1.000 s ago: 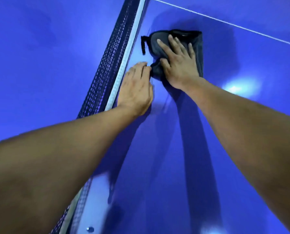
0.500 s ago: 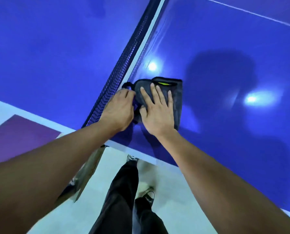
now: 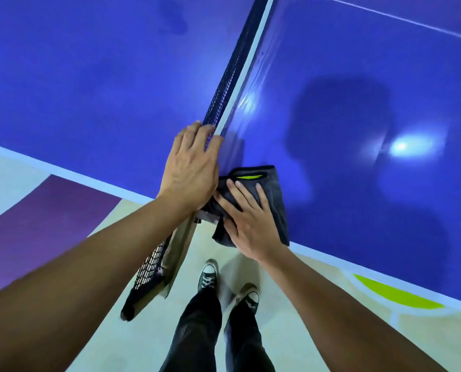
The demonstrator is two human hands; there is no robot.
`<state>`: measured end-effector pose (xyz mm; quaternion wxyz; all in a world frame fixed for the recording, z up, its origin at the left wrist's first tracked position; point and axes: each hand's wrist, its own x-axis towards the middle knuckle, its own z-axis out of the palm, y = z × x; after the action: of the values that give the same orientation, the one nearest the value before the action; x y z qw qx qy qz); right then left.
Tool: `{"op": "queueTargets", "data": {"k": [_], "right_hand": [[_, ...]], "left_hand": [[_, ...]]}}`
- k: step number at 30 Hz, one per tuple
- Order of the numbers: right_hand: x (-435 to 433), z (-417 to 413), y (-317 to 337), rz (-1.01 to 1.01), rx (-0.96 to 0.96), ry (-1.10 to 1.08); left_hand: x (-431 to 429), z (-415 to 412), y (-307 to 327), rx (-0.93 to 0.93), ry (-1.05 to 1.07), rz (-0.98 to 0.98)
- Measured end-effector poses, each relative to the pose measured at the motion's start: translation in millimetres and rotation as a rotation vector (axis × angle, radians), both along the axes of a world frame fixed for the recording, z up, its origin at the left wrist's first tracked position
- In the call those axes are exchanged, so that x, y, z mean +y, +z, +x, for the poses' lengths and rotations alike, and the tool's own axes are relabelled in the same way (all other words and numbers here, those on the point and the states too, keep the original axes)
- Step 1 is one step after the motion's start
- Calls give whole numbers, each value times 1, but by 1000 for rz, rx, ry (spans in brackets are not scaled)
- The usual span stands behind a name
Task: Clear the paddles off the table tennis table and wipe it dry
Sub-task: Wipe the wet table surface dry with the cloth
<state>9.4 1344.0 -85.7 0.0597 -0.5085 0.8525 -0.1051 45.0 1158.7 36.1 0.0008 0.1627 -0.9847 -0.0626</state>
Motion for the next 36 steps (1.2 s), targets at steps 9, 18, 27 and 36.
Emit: {"op": "queueTargets", "data": {"k": [9,18,27,36], "right_hand": [[-73,-63,-7,-22,-22,-286],[-126,-186,-7,3,-12,-259],[-215,-380,-7,-7,-26,-333],[-270,-538,-11,-2,-37,-384]], "left_hand": [[-36,-47,-13,-3,-36,124],[-53,-103,-38,8,-67,190],[-78,-223,-43,26,43,64],[-30,-313,-59,19,-147,-78]]}}
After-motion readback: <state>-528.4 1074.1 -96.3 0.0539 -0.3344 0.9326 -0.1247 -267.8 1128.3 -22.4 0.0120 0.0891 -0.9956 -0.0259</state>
